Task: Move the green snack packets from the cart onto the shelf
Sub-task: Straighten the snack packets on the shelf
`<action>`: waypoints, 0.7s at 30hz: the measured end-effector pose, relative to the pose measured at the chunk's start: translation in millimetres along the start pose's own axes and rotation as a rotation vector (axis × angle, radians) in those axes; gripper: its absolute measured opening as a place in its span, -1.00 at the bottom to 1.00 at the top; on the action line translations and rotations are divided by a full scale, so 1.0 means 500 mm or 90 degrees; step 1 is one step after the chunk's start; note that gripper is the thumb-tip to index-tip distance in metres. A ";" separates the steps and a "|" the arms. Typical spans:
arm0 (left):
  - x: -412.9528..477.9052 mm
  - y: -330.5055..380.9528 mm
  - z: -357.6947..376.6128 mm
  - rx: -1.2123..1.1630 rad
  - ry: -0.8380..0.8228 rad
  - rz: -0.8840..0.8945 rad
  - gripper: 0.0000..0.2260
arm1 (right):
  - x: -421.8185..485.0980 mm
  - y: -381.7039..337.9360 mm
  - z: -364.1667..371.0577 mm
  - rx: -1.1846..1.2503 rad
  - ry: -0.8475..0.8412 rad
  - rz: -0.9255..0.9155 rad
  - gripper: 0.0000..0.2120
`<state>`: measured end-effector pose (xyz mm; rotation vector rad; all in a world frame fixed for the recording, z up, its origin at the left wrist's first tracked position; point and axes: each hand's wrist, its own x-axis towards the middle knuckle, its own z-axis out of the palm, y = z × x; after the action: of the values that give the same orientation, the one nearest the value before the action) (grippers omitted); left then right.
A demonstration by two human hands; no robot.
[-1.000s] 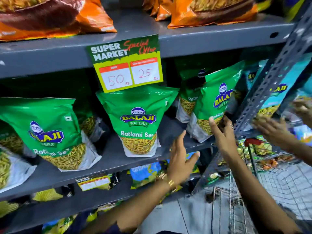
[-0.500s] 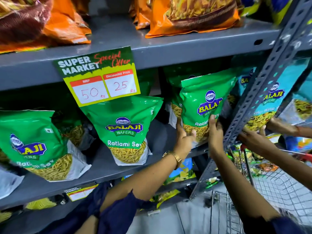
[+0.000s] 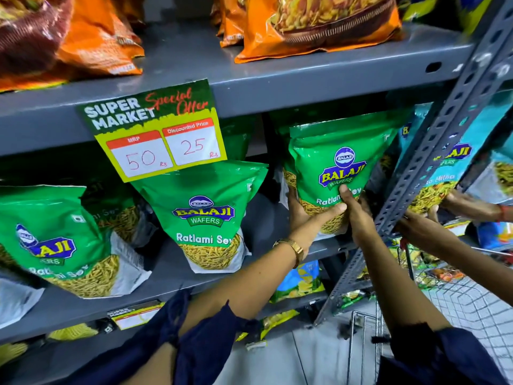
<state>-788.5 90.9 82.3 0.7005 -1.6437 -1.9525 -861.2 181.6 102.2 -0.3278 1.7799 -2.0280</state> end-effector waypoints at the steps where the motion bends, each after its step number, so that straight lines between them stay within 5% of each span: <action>1: 0.004 -0.007 -0.001 0.007 0.002 0.009 -0.03 | 0.000 0.003 -0.002 -0.007 -0.005 -0.008 -0.13; 7: 0.015 -0.030 -0.010 0.066 -0.008 0.011 0.03 | -0.009 0.001 0.008 0.001 0.014 -0.043 -0.67; 12: -0.072 0.018 -0.033 0.156 0.001 0.065 0.15 | -0.076 0.014 0.038 -0.070 0.105 -0.107 -0.37; 16: -0.218 0.048 -0.112 0.239 -0.051 0.230 -0.29 | -0.207 0.097 0.106 -0.190 0.177 -0.233 -0.13; 21: -0.324 0.054 -0.250 0.386 0.075 0.537 -0.51 | -0.287 0.128 0.212 -0.167 -0.044 -0.235 -0.10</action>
<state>-583.5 101.7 103.1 0.2241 -2.0141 -0.8186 -677.9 147.7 69.1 -0.8513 2.0651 -1.9823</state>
